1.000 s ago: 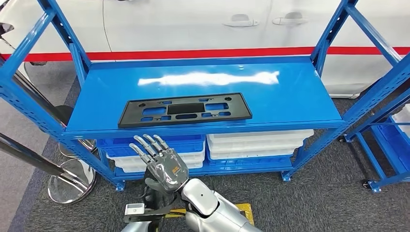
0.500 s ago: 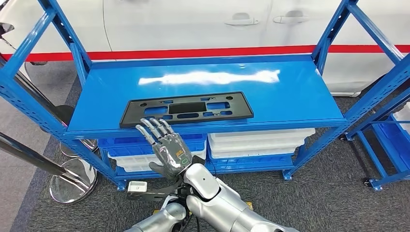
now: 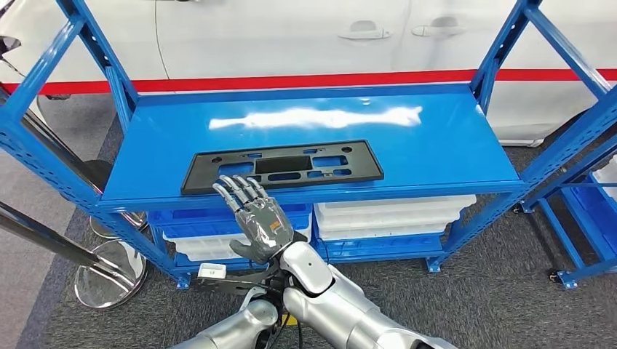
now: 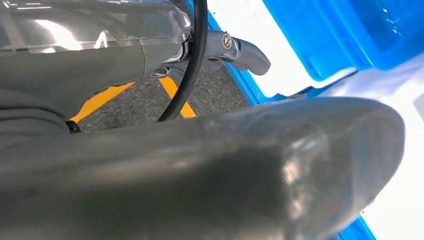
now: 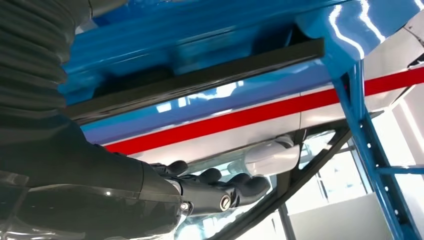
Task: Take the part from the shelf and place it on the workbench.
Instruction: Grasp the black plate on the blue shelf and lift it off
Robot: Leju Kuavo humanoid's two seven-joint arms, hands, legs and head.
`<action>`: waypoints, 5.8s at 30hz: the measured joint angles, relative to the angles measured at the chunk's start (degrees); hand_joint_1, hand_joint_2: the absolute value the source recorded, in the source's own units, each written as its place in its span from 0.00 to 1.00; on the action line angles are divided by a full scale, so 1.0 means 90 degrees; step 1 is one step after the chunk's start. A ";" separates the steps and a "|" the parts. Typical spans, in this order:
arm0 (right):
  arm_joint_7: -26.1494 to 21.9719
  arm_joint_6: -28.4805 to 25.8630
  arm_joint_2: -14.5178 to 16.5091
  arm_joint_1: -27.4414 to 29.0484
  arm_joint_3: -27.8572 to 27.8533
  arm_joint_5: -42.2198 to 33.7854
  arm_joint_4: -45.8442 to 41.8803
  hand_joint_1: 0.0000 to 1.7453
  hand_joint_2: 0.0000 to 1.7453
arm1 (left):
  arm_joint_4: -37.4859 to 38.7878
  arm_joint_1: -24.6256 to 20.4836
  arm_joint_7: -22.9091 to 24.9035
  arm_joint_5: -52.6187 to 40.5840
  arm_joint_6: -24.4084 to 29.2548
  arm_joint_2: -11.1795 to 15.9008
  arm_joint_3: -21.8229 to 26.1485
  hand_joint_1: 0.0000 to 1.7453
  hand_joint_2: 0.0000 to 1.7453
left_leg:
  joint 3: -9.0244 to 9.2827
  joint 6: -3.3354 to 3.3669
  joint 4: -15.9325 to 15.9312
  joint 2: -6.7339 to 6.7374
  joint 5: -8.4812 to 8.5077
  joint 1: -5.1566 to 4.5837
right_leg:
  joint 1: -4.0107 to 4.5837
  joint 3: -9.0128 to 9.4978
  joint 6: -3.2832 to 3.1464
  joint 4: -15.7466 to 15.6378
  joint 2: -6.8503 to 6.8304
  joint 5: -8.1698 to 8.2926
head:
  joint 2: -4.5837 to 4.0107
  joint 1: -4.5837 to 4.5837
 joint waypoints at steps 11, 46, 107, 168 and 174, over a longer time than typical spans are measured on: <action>-0.0001 0.0003 -0.0020 -0.0012 -0.0009 -0.0003 0.0052 0.00 1.00 | 0.0035 -0.0005 -0.0021 -0.0001 -0.0019 -0.0038 -0.0001 0.00 0.00 | 0.0077 0.0157 -0.0086 -0.0003 0.0016 0.0013 | -0.0019 -0.0370 0.0058 0.0664 -0.0009 -0.0085 | 0.0000 0.0001; -0.0186 0.1147 -0.1160 0.0914 -0.1483 0.0539 -0.2302 0.00 1.00 | 0.0749 0.2032 -0.3605 -0.4484 -0.2872 0.2049 0.6759 0.00 0.00 | 0.0184 -0.0042 -0.0165 0.0072 -0.0018 0.0003 | 0.0034 0.0049 -0.0079 -0.0046 0.0026 -0.0003 | 0.0000 -0.0010; -0.0410 0.0058 -0.0967 0.0832 -0.1756 0.0966 -0.0725 0.00 1.00 | 0.1529 0.2444 -0.3196 -0.5368 -0.3626 0.2191 0.8565 0.00 0.00 | 0.1156 -0.0049 -0.0224 -0.0010 -0.0785 0.0000 | 0.0132 -0.0636 -0.0235 0.0012 0.0023 0.0609 | 0.0000 0.0008; -0.1738 0.1761 -0.1195 0.2011 -0.1797 -0.3917 -0.4971 1.00 1.00 | 0.1537 0.2851 -0.3524 -0.5750 -0.3606 0.2131 0.9530 0.00 0.00 | 0.0421 0.0043 -0.0237 0.0016 -0.0151 0.0026 | 0.0002 0.0088 -0.0026 0.0201 0.0019 -0.0161 | 0.0000 0.0002; -0.1736 0.1877 -0.1398 0.2254 -0.1800 -0.4516 -0.5942 1.00 1.00 | 0.1545 0.2920 -0.3598 -0.5767 -0.3592 0.2115 0.9694 0.00 0.00 | 0.0309 -0.0167 0.0049 0.0025 -0.0394 0.0043 | -0.0006 0.0234 -0.0215 -0.0139 0.0016 -0.0104 | 0.0000 0.0002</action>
